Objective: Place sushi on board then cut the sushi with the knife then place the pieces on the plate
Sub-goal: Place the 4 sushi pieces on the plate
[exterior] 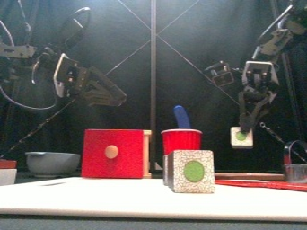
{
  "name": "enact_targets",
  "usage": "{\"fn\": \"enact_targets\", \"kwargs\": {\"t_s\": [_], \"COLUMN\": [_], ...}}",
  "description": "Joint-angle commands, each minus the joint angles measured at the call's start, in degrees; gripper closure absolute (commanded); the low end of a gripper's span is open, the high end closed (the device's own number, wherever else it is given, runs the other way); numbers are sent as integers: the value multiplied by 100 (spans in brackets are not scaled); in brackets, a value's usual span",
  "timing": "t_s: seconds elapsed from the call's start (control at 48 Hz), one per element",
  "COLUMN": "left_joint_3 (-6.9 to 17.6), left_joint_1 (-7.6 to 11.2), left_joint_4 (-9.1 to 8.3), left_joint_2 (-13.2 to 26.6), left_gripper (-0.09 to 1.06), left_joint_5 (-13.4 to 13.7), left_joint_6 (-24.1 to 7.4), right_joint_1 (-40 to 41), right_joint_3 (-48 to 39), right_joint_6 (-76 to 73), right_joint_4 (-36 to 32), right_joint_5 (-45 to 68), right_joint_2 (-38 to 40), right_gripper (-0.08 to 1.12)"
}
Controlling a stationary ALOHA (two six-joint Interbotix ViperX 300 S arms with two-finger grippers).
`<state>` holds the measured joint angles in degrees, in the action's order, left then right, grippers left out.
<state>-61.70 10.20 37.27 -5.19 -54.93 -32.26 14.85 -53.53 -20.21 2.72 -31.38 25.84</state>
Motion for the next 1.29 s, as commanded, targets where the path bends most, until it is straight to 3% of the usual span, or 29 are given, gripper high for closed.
{"fn": "enact_targets", "kwargs": {"t_s": [0.021, 0.354, 0.604, 0.833, 1.146, 1.292], "left_joint_3": [70, 97, 105, 70, 9, -9], "left_joint_1": [-18, -35, -70, -70, -62, -62], "left_joint_4": [-9, -26, -167, -158, -149, -141], "left_joint_2": [-62, -26, -26, -26, -9, -9], "left_gripper": [7, 7, 7, 7, 7, 8], "left_joint_5": [-62, -62, -62, -62, -62, -62], "left_joint_6": [-9, -9, -9, -9, 26, 35], "right_joint_1": [650, 1740, 2092, 2074, 2074, 2083], "right_joint_3": [-272, -281, -26, 466, 844, 861], "right_joint_6": [-185, -220, -211, -211, -211, -211], "right_joint_4": [-167, -123, 237, 334, 272, 202], "right_joint_5": [97, 624, 1318, 1371, 1336, 1230], "right_joint_2": [633, 299, -519, -1485, -2021, -2109], "right_gripper": [53, 71, 70, 70, 69, 60]}}
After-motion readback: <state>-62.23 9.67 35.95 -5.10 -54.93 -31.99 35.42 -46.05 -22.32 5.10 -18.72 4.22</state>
